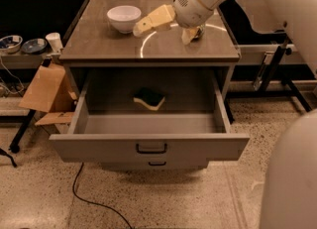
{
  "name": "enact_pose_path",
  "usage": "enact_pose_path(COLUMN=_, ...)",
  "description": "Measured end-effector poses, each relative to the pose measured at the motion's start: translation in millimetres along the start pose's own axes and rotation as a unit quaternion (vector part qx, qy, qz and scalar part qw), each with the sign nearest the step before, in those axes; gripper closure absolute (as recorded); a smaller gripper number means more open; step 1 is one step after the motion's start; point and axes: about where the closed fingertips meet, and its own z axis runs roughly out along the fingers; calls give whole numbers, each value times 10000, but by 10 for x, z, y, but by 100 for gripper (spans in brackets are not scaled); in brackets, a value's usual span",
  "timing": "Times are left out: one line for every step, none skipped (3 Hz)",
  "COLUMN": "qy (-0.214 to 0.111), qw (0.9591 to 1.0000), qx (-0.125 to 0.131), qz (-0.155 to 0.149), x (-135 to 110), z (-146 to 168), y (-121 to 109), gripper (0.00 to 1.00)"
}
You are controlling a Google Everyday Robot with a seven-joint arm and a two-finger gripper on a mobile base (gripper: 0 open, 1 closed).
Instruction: Pick sponge from top drawer and place on counter
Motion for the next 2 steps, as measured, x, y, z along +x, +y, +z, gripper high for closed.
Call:
enact_pose_path(qy=-164, qw=9976, qx=-2, qz=666, x=92, z=145, y=402, gripper=0)
enact_pose_path(qy=-15, qw=9958, qx=7, qz=911, x=214, z=300, y=389, gripper=0)
